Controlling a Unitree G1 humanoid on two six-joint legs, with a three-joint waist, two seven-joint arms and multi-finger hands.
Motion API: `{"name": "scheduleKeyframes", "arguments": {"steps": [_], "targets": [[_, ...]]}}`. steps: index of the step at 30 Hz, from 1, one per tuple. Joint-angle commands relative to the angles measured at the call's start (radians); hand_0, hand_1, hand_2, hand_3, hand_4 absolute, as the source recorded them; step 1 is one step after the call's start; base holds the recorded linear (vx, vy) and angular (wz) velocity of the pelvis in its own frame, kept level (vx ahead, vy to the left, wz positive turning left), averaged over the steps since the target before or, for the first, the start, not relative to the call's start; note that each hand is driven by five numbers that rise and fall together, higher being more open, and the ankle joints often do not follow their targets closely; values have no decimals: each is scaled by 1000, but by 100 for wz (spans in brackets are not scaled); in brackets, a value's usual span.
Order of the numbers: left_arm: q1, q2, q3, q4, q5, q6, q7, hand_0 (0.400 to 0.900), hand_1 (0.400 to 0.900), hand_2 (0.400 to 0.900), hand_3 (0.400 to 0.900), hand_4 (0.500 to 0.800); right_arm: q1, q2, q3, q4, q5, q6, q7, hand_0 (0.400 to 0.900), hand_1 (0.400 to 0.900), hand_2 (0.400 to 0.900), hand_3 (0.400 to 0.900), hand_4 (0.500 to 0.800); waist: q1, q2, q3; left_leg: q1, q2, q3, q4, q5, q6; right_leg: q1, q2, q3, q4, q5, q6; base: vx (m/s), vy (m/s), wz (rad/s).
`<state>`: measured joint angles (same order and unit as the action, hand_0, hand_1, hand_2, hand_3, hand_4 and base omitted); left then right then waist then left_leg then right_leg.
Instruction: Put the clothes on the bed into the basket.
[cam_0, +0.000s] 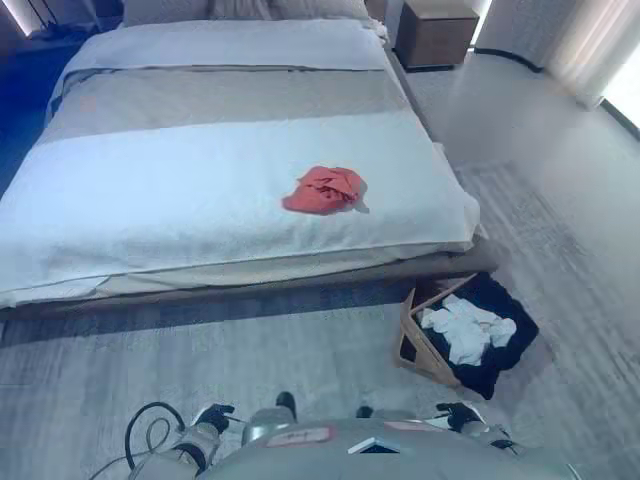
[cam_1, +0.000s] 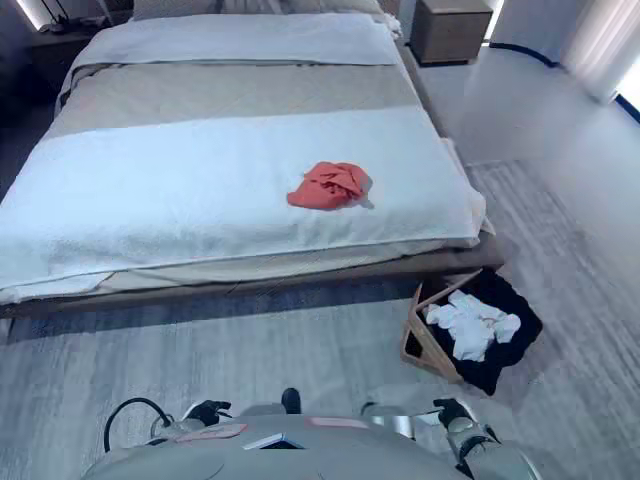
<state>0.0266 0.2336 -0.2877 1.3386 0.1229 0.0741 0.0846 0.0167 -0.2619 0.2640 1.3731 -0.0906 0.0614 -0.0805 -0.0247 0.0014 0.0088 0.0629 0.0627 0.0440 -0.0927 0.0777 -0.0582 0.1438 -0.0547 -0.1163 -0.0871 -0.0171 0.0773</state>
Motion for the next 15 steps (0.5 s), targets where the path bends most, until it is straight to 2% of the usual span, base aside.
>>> {"name": "scheduleKeyframes", "arguments": {"steps": [1,15], "targets": [[-56,-10,39,66,1,-7,27,900,900,900,900,800,-63,-11,26,35,-16,1,-27,900,900,900,900,800,-6,-31,14,41,-53,-6,5,-69,11,-47,-11,31,0,56,29,0,0,0],[-52,-15,30,64,2,-7,11,900,900,900,900,800,-75,-12,63,24,-61,2,-24,900,900,900,900,800,-1,-29,18,44,-52,-4,5,-72,10,-46,-14,30,0,55,30,0,0,0]]}}
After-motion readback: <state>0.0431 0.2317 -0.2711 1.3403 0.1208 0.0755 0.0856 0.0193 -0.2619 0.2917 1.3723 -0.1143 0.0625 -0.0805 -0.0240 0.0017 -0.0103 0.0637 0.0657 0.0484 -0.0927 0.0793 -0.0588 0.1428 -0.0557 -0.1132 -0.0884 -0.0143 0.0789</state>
